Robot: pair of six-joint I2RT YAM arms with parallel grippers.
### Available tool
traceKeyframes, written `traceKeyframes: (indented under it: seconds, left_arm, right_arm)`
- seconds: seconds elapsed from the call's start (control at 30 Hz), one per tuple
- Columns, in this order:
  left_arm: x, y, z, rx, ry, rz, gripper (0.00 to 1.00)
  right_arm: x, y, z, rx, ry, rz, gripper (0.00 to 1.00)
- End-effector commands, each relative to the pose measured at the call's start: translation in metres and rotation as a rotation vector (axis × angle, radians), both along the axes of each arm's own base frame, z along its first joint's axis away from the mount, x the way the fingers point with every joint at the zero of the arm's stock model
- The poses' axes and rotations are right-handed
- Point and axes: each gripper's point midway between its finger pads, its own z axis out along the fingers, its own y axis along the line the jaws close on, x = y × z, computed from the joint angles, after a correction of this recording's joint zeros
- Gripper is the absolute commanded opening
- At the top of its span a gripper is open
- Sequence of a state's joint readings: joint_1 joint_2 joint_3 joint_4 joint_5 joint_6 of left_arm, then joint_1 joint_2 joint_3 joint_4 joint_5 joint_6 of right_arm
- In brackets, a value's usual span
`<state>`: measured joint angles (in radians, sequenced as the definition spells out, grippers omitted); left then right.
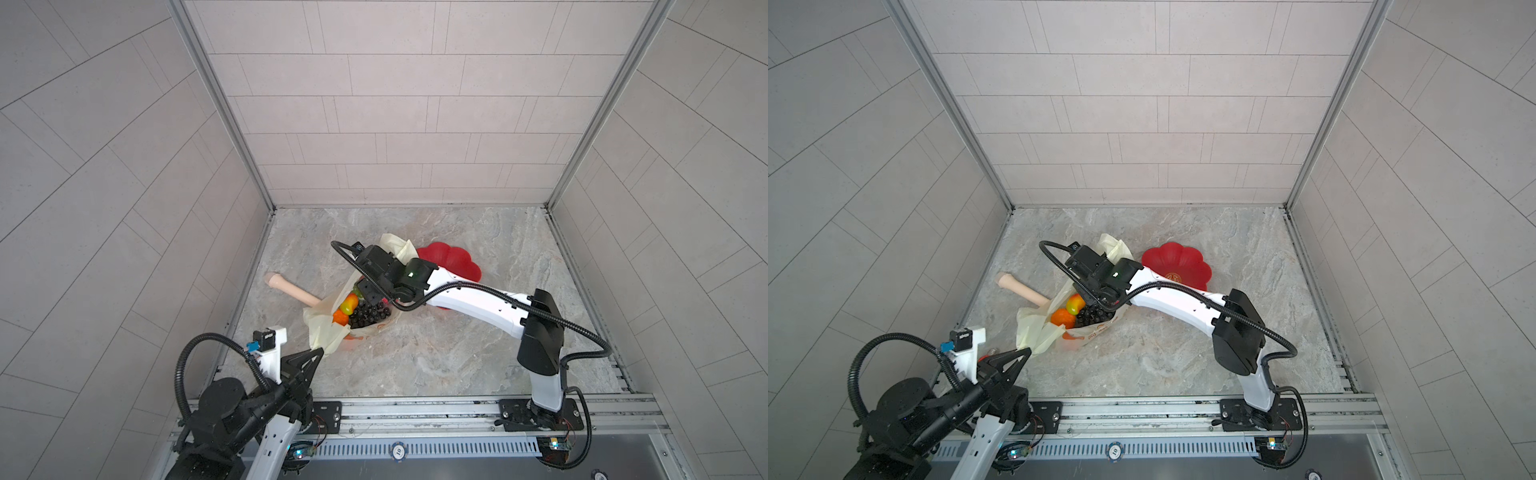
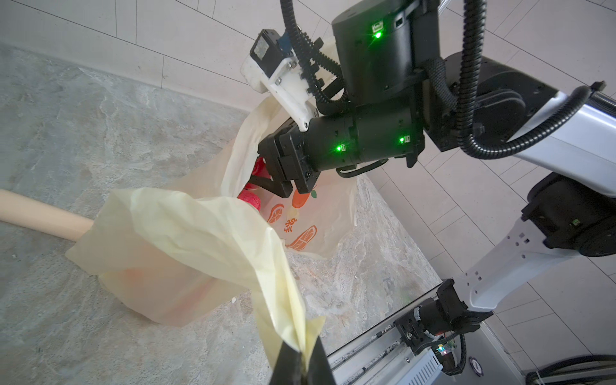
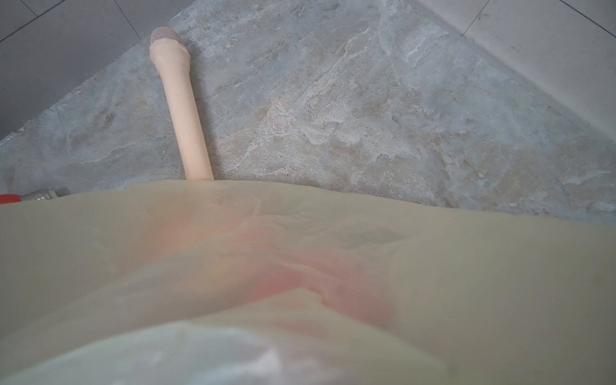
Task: Take fruits out of the plastic bag
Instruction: Take out the fake fruit from the plastic bag.
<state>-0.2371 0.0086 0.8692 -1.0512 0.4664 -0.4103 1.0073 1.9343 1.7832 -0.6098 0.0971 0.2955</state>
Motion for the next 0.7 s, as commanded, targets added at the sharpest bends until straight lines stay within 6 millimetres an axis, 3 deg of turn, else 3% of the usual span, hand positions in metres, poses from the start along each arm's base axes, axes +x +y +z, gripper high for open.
traceKeyframes:
  seconds: [0.0, 0.17, 0.37, 0.67]
  left_arm:
    - [0.004, 0.004, 0.004, 0.015, -0.022, 0.024, 0.03]
    - [0.009, 0.006, 0.000, 0.021, -0.006, 0.045, 0.03]
    - [0.012, 0.007, 0.002, 0.024, -0.006, 0.052, 0.03]
    - [0.013, 0.011, 0.003, 0.012, -0.009, 0.084, 0.03]
  right_arm:
    - [-0.013, 0.001, 0.021, 0.059, 0.009, 0.041, 0.49]
    - [-0.028, 0.000, 0.039, 0.127, 0.025, 0.087, 0.49]
    - [-0.050, -0.013, 0.077, 0.196, 0.021, 0.128, 0.49]
    - [-0.075, -0.057, 0.142, 0.279, -0.053, 0.135, 0.49]
